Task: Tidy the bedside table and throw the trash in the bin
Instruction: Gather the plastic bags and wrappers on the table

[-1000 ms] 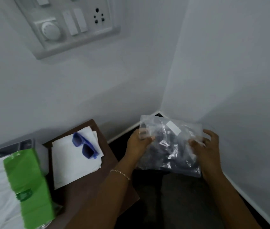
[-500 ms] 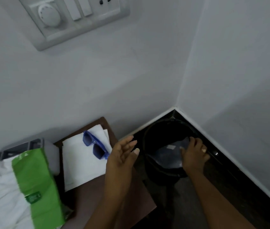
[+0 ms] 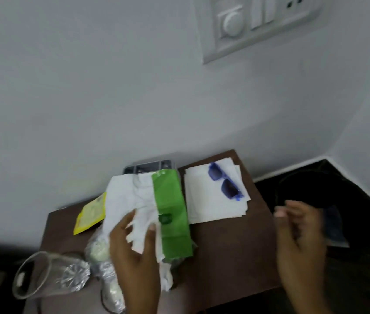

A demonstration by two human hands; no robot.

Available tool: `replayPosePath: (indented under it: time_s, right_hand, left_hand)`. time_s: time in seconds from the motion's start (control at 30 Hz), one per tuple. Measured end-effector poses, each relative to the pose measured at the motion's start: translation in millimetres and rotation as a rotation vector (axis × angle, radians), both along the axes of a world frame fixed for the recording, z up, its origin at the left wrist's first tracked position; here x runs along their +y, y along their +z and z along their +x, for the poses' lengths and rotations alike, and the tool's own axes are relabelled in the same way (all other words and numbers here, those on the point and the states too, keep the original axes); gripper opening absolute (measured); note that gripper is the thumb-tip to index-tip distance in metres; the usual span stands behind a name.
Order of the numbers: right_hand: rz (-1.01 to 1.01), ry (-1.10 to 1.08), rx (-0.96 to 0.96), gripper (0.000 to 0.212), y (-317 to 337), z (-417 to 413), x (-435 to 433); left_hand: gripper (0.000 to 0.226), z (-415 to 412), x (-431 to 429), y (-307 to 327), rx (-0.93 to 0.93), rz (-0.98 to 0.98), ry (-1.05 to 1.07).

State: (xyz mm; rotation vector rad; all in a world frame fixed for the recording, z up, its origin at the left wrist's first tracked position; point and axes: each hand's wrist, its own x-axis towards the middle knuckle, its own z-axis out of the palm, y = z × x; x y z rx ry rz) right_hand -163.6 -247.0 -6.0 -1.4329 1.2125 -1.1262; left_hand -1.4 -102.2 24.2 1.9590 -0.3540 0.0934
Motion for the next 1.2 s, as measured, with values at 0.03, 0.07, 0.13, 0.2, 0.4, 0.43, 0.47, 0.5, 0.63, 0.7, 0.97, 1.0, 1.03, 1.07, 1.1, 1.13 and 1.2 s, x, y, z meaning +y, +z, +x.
replayPosePath:
  time_s: [0.03, 0.07, 0.13, 0.2, 0.4, 0.43, 0.47, 0.5, 0.63, 0.7, 0.97, 1.0, 1.03, 1.07, 1.1, 1.13, 1.2]
  right_hand:
    - [0.071, 0.123, 0.006, 0.02, 3.4, 17.4, 15.4]
    - [0.142, 0.25, 0.035, 0.021, 1.6, 35.2, 28.3]
    - [0.283, 0.451, 0.098, 0.03, -4.7, 70.2, 46.3]
    - [0.33, 0.554, 0.204, 0.038, -12.4, 96.3, 54.4]
    - [0.278, 0.514, 0.24, 0.018, -3.5, 115.1, 61.9]
    - [0.281, 0.501, 0.221, 0.016, 0.9, 112.9, 61.9]
    - [0.288, 0.504, 0.186, 0.015, 5.0, 109.6, 62.1]
    - [0.288, 0.516, 0.144, 0.015, 11.8, 104.5, 63.3]
    - [0.26, 0.538, -0.078, 0.023, 36.7, 79.3, 70.5]
    - [0.233, 0.514, -0.129, 0.022, 40.5, 67.4, 68.4]
    - [0.452, 0.602, -0.454, 0.05, 65.9, 16.3, 76.4]
    - [0.488, 0.6, -0.479, 0.026, 62.0, 8.0, 70.8]
    - [0.515, 0.587, -0.498, 0.027, 57.6, -0.2, 66.8]
    - [0.546, 0.615, -0.485, 0.046, 55.5, -7.0, 62.4]
    - [0.557, 0.642, -0.484, 0.047, 53.8, -15.2, 57.3]
    - [0.535, 0.633, -0.482, 0.028, 51.4, -25.3, 52.1]
    - [0.439, 0.633, -0.401, 0.058, 54.5, -36.3, 42.1]
  left_hand:
    - [0.056, 11.0, 15.5, -2.3, -0.047, 0.048, 0.095]
    - [0.068, 22.3, 29.1, -6.7, -0.049, 0.086, 0.177]
    - [0.068, 42.2, 45.2, -12.2, 0.099, 0.098, 0.244]
    - [0.06, 59.4, 52.4, -23.3, 0.216, 0.11, 0.204]
    - [0.05, 82.5, 57.3, -30.9, 0.381, 0.145, 0.001]
    - [0.049, 81.8, 59.2, -26.3, 0.371, 0.133, 0.002]
    - [0.048, 80.4, 62.3, -21.7, 0.353, 0.128, 0.007]
    - [0.048, 77.8, 66.1, -16.0, 0.346, 0.117, 0.011]
    - [0.035, 60.4, 82.3, 16.2, 0.353, -0.063, -0.098]
    - [0.027, 44.8, 89.6, 39.2, 0.375, -0.21, -0.147]
    - [0.029, 9.3, 103.5, 92.4, 0.663, -0.423, -0.356]
    - [0.033, 8.9, 101.8, 89.5, 0.715, -0.447, -0.382]
    - [0.039, 5.6, 97.4, 92.0, 0.773, -0.486, -0.393]
    - [0.039, 5.2, 94.2, 89.3, 0.808, -0.519, -0.414]
    - [0.036, 1.5, 88.9, 92.0, 0.829, -0.531, -0.42]
    - [0.033, -1.3, 83.8, 90.5, 0.831, -0.516, -0.446]
    - [0.032, -7.7, 72.4, 88.8, 0.793, -0.435, -0.47]
